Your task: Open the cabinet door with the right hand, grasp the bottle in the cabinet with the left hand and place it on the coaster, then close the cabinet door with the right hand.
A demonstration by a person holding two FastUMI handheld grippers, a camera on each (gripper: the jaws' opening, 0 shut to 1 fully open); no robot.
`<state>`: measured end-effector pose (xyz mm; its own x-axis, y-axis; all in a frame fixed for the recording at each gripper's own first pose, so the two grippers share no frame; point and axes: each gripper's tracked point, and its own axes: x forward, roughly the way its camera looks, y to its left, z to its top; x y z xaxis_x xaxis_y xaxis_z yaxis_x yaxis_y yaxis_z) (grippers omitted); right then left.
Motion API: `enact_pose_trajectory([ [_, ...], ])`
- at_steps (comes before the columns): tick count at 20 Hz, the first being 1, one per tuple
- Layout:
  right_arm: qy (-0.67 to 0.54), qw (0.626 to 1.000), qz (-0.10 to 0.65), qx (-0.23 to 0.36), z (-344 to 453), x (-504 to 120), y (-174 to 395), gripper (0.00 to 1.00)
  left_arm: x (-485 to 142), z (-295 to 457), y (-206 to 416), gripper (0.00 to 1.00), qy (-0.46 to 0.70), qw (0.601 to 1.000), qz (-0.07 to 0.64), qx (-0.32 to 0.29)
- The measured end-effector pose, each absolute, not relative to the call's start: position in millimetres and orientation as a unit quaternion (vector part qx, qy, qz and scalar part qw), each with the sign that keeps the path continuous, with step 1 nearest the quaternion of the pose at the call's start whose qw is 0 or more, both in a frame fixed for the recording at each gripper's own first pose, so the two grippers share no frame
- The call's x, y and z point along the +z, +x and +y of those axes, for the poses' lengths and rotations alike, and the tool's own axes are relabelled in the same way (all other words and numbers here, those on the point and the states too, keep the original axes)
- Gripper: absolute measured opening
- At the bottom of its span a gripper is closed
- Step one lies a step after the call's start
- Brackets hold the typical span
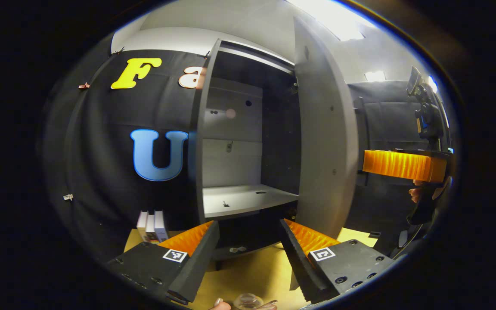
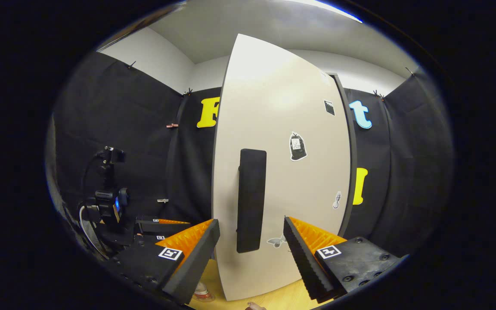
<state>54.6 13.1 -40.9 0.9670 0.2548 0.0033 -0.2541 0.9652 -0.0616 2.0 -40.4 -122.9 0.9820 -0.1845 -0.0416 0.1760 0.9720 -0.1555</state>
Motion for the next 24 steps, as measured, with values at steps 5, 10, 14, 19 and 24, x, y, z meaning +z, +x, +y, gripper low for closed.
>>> enact_pose_trajectory([
  [5,-0.034,0.994,-0.01,0.104,11,-42,63,0.97,-124,-18,-10,0.89,-0.07,0.993,0.031,-0.086],
  [10,-0.049,0.997,0.003,0.054,-14,-56,70,0.97,-111,-23,-16,0.89,-0.072,0.993,0.026,-0.093],
  [14,-0.043,0.999,-0.003,0.025,-38,-54,74,0.98,-92,-45,-14,0.89,-0.069,0.994,0.014,-0.083],
  [19,-0.073,0.997,-0.007,0.023,-83,-53,87,0.97,-86,-78,-5,0.89,-0.086,0.996,0.008,-0.028],
  [24,-0.069,0.996,-0.017,0.054,-106,-49,91,0.97,-85,-97,5,0.89,-0.068,0.997,0.009,0.029],
])
